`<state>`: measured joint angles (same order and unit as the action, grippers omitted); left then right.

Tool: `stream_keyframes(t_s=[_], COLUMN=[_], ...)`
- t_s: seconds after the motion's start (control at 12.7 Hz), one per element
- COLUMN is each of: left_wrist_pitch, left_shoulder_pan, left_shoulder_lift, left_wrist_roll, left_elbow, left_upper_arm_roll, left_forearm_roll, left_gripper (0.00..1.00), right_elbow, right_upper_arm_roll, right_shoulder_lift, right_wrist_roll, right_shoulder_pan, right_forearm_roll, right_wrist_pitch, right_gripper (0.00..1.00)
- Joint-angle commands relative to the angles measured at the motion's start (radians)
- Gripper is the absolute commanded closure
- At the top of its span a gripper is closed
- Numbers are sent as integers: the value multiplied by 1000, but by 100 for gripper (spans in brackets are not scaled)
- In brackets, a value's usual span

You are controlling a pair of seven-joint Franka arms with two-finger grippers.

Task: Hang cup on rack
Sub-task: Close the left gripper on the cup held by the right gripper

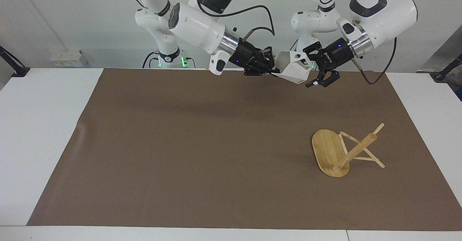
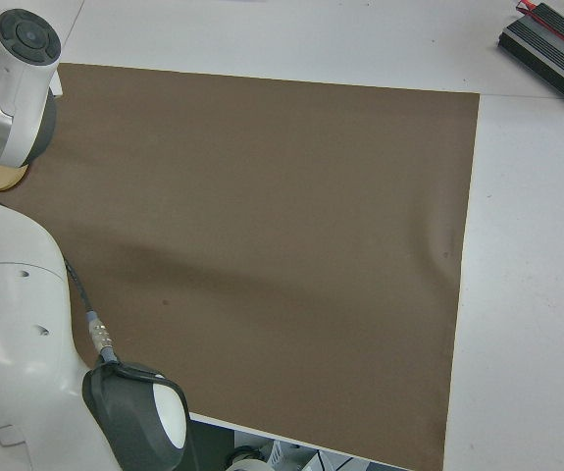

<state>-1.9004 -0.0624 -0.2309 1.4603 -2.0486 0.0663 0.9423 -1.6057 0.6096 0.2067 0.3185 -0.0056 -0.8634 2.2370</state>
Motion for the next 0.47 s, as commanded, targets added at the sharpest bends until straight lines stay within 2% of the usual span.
stream_keyframes(t_s=[0.0, 0.16, 0.39], left_wrist_pitch=[-17, -11, -3], left_shoulder_pan=[-16, -34, -42], left_shoulder_lift=[24, 22, 21], left_wrist_roll=[8, 2, 3], left_elbow=[28, 30, 28], left_upper_arm_roll=[-5, -5, -3], left_forearm_roll=[27, 87, 90], left_gripper=[0, 0, 0], right_elbow=[20, 20, 20], right_upper_arm_roll=[32, 35, 35], right_shoulder_lift=[25, 28, 28], right_wrist_roll=[20, 36, 36], right_shoulder_pan=[1, 1, 1], right_forearm_roll=[-23, -22, -23], right_wrist_pitch=[35, 47, 46], right_gripper=[100, 100, 100])
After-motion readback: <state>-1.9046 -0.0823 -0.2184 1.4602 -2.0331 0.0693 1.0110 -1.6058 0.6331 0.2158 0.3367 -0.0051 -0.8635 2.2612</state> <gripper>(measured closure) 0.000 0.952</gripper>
